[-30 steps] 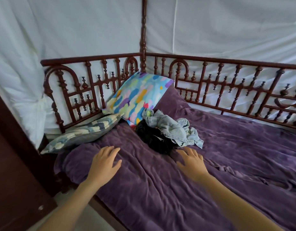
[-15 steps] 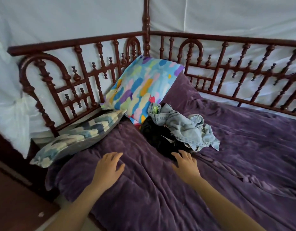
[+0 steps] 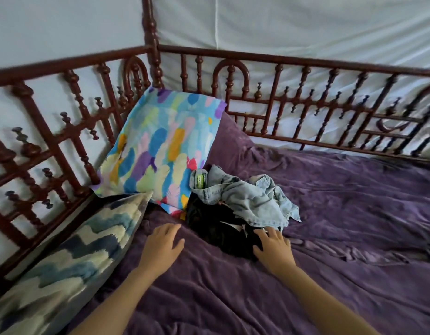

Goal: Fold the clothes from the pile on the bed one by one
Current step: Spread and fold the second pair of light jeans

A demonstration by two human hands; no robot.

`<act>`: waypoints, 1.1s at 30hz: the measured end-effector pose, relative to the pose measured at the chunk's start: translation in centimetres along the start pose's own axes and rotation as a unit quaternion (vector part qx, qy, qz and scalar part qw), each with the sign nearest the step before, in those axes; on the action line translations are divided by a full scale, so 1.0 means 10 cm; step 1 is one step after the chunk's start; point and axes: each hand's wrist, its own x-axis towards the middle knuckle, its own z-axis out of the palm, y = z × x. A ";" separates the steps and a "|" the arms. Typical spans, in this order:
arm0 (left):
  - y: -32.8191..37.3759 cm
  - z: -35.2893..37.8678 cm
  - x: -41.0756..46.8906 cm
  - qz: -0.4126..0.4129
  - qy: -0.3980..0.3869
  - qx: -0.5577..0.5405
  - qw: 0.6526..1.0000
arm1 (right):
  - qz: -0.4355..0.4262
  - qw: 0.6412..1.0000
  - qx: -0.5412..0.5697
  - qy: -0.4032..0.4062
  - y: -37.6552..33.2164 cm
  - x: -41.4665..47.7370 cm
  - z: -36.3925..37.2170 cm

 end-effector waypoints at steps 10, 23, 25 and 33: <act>-0.23 0.54 0.74 -0.002 -0.113 0.060 0.992 | 0.061 0.998 -0.015 -0.028 0.31 0.93 0.01; 0.10 1.41 2.41 0.049 -0.161 0.164 0.972 | 0.030 0.996 -0.012 -0.078 0.55 2.20 0.66; 0.10 1.52 2.60 0.056 -0.168 0.178 0.968 | 0.050 0.995 -0.004 -0.090 0.61 2.25 0.81; -0.15 1.66 2.56 -0.035 -0.193 0.207 0.959 | 0.110 0.989 0.041 -0.086 0.80 1.94 1.15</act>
